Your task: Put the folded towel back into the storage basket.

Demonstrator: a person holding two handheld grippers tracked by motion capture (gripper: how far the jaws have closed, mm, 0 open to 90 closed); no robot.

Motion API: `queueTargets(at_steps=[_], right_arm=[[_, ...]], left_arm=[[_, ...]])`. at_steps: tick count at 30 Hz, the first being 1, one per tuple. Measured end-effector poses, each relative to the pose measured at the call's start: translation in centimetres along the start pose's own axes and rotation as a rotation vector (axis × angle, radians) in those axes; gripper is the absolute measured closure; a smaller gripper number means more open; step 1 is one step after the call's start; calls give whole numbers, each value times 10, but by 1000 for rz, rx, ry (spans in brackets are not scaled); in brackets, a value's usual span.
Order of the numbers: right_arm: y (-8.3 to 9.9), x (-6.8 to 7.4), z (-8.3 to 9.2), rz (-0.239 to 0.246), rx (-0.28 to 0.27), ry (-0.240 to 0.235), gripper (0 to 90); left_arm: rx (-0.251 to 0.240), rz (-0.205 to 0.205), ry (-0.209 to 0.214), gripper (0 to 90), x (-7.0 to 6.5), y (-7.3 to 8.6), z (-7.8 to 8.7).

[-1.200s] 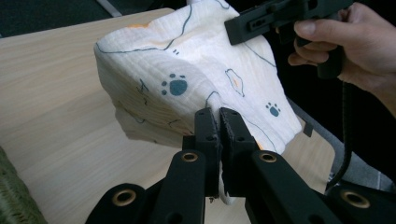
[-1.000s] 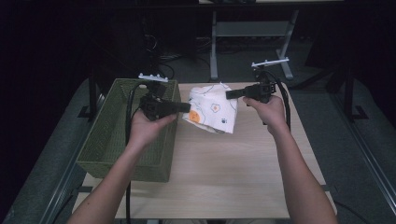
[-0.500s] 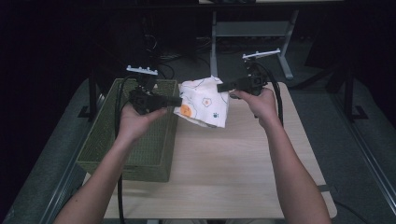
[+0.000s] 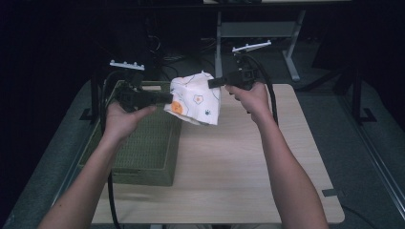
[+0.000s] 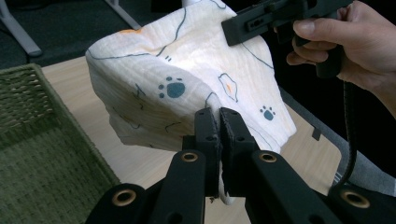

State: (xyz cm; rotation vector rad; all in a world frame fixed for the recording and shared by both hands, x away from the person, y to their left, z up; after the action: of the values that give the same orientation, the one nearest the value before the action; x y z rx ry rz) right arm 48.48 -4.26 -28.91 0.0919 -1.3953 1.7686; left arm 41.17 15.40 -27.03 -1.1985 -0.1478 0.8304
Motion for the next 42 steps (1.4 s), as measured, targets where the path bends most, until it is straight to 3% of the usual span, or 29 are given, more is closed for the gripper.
queueTargets(at_steps=[15, 30, 42], right_arm=[[-12, 23, -32, 14, 12, -29, 782], [-7, 35, -80, 6, 48, -70, 781], [2, 36, -107, 1, 73, -70, 780]], left_arm=[[-17, 8, -27, 874, 22, -4, 29], [-15, 44, -70, 873, 56, 12, 56], [-1, 70, -86, 873, 81, 33, 63]])
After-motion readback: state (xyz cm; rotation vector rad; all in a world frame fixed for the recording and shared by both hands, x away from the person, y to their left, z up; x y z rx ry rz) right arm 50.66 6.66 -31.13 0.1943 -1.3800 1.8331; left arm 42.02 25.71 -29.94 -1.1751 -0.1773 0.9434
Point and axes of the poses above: each handheld gripper's, and its own axes: z roughly backward along the jaws, y roughly out of its underside, x roughly to its left, the point moved 8 cm from there along -z, roughly forward along the jaws, and after that the axes turned 10 degrees about -x, right-handed, at the moved point
